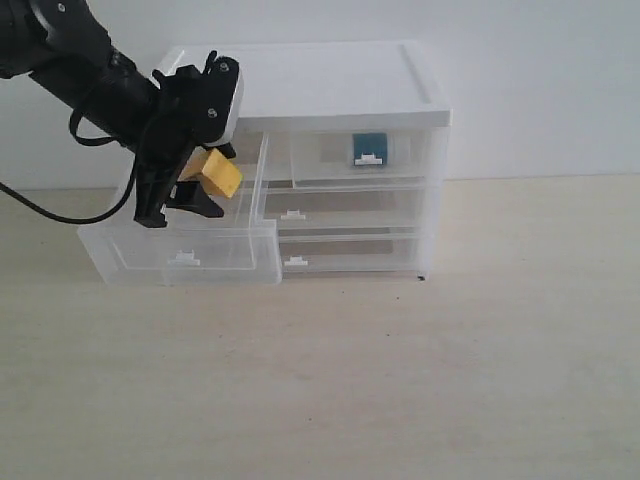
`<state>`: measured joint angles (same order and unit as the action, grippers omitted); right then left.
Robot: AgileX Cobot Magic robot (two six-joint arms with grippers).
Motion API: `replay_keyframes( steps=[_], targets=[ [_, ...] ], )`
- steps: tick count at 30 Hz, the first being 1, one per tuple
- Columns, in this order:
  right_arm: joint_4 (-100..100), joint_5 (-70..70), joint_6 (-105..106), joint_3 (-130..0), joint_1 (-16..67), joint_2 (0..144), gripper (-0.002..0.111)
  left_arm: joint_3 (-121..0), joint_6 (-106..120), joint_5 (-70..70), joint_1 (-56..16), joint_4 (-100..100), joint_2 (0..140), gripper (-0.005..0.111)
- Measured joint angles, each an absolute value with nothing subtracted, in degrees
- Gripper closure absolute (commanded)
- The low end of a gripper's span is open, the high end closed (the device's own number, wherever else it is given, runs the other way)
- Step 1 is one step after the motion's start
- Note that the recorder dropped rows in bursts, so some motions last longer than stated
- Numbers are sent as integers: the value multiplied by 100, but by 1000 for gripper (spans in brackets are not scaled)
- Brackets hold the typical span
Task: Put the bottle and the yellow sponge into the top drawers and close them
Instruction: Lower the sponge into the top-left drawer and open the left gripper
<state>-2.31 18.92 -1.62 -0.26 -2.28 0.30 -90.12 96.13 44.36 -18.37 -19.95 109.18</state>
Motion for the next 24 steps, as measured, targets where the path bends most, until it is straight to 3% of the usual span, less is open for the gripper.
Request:
replay_keyframes(
  steps=[15, 24],
  targets=[
    [-231, 1892, -162, -26, -228, 30, 108, -9022, 9362, 3786, -1827, -1972, 9799, 40],
    [-231, 1892, -162, -26, -228, 30, 108, -9022, 8221, 5254, -1827, -1885, 9520, 61]
  ],
)
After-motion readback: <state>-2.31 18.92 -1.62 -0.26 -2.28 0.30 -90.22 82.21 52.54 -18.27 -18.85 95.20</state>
